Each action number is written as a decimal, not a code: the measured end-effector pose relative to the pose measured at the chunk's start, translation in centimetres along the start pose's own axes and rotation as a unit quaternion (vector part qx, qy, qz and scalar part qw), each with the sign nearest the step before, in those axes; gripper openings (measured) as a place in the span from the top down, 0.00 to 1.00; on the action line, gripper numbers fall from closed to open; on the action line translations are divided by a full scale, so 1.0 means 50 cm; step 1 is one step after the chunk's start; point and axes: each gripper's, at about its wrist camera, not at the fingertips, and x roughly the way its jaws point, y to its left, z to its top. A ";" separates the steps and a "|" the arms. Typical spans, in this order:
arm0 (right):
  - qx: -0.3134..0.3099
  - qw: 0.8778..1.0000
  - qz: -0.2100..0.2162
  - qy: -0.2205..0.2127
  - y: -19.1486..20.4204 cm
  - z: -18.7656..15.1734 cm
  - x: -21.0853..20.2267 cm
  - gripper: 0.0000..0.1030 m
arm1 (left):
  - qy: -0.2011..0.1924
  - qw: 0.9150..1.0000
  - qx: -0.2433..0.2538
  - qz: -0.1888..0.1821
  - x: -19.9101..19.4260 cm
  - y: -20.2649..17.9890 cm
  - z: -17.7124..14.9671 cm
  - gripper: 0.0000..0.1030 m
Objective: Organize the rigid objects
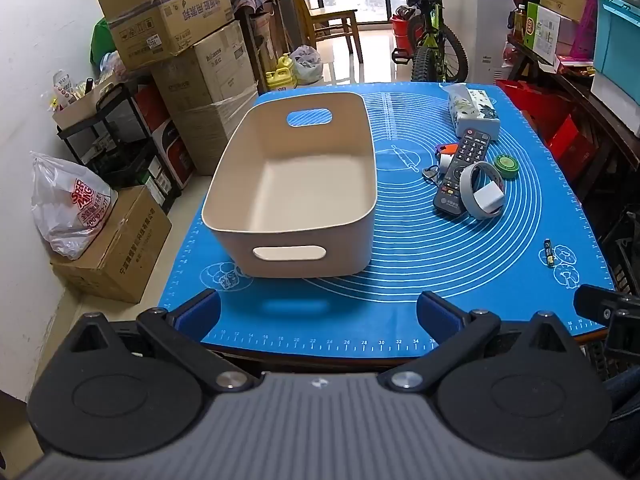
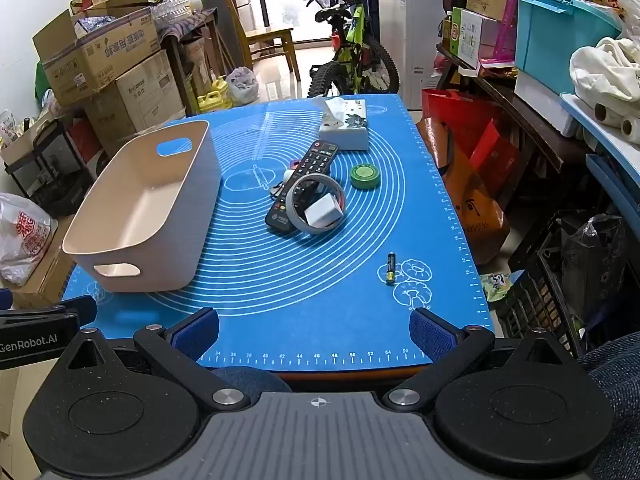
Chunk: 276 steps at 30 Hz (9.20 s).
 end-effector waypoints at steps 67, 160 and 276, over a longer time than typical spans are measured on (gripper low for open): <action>0.000 1.000 -0.003 0.001 -0.002 0.000 0.000 0.02 | 0.002 1.000 -0.001 0.003 -0.003 0.004 0.003 0.00; 0.125 0.969 -0.153 0.146 -0.144 0.118 0.462 0.09 | 0.151 0.987 -0.038 -0.032 0.457 0.287 0.213 0.91; -0.198 0.959 0.122 0.161 0.487 0.253 0.486 0.45 | 0.161 0.984 -0.047 -0.055 0.467 0.299 0.213 0.94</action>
